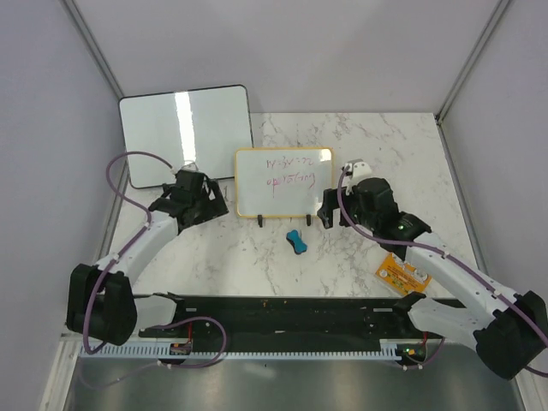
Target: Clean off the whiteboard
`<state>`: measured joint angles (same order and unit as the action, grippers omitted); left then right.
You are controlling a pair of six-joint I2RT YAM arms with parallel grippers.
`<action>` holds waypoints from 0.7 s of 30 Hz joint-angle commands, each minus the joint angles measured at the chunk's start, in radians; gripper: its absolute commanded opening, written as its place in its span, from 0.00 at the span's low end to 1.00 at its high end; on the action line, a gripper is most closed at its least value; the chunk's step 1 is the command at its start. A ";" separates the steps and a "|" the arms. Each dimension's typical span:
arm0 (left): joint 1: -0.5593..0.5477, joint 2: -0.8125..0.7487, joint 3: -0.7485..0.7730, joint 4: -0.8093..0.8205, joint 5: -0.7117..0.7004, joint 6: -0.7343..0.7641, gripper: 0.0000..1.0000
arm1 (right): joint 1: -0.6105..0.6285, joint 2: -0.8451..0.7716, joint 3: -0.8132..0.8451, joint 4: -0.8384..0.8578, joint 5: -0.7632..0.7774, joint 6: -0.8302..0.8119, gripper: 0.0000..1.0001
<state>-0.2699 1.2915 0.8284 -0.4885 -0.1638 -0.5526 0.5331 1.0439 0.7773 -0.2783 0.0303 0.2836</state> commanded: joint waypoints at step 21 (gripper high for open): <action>0.003 -0.241 -0.117 0.261 0.360 0.126 1.00 | 0.459 0.323 0.096 -0.101 0.249 -0.018 0.94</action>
<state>-0.2699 1.0554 0.7071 -0.2794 0.1432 -0.4694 0.9665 1.2919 0.8436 -0.4068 0.2100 0.2661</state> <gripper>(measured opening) 0.993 0.947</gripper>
